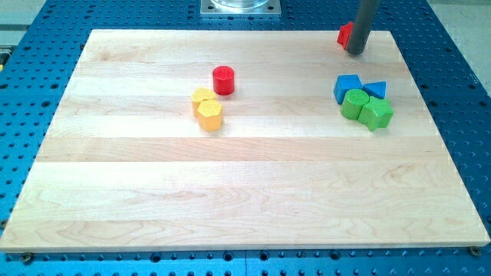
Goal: Push the red blocks above the blue blocks
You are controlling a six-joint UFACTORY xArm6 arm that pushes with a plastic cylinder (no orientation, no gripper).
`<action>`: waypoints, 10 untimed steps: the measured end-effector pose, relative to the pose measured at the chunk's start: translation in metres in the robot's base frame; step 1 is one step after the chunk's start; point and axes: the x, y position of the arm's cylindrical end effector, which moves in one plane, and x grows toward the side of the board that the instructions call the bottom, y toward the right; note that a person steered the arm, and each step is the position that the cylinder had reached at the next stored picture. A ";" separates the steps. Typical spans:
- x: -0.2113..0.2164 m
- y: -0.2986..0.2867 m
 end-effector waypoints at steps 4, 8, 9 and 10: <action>0.062 -0.243; -0.001 -0.122; -0.030 -0.202; -0.057 -0.175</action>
